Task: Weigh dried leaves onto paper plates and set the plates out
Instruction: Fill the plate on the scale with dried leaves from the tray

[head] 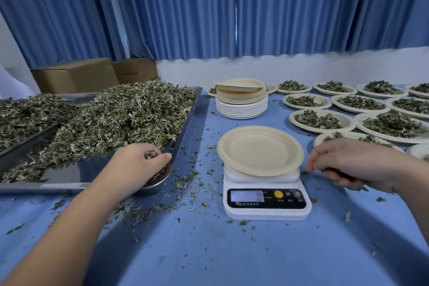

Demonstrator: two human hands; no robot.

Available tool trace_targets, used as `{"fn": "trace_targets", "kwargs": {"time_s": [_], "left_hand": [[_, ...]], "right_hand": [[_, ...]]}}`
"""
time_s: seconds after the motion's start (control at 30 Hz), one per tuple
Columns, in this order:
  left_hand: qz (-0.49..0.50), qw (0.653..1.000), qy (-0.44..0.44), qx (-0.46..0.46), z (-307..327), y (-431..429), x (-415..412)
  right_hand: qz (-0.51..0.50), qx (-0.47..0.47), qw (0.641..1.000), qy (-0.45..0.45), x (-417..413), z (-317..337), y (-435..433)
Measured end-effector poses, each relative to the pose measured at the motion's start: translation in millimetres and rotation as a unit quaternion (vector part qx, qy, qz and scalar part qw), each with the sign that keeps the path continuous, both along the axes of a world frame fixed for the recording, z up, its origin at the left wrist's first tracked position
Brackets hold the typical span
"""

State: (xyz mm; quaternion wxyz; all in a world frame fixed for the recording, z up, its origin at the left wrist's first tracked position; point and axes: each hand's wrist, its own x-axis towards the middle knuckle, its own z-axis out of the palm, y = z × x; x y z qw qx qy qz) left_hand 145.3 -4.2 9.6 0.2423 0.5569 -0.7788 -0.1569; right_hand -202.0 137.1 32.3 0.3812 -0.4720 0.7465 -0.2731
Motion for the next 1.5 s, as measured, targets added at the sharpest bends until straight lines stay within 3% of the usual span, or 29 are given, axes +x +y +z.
{"fn": "trace_targets", "kwargs": {"time_s": [0.2, 0.4, 0.67, 0.93, 1.1, 1.17, 1.33, 1.5], "left_hand": [[-0.003, 0.999, -0.015, -0.029, 3.2, -1.5, 2.5], [-0.001, 0.994, 0.047, -0.095, 24.1, 1.3, -18.1], [-0.156, 0.970, 0.089, -0.167, 62.1, 22.2, -110.7], [-0.263, 0.959, 0.078, -0.066, 35.9, 16.2, -171.3], [-0.321, 0.944, -0.022, -0.077, 26.7, 12.9, -167.0], [-0.326, 0.942, -0.017, -0.074, 29.5, 15.5, -160.1], [-0.303, 0.946, 0.112, -0.017, 41.2, 15.3, -140.0], [-0.130, 0.986, 0.050, -0.088, 52.4, -37.6, -99.8]], "right_hand": [[-0.023, -0.024, 0.999, -0.009, -3.9, -1.5, -0.7], [-0.048, -0.058, 0.997, -0.013, -11.2, -3.9, -4.6], [-0.066, -0.095, 0.993, -0.015, -9.8, -7.0, -9.1], [-0.090, -0.136, 0.985, -0.050, -10.1, -4.1, -6.7], [-0.078, -0.138, 0.986, -0.043, -10.9, -4.7, -7.7], [-0.081, -0.139, 0.986, -0.049, -12.7, -3.9, -6.7], [-0.089, -0.139, 0.984, -0.060, -14.4, -4.4, -4.8], [-0.093, -0.147, 0.984, -0.047, -12.8, -4.0, -8.7]]}}
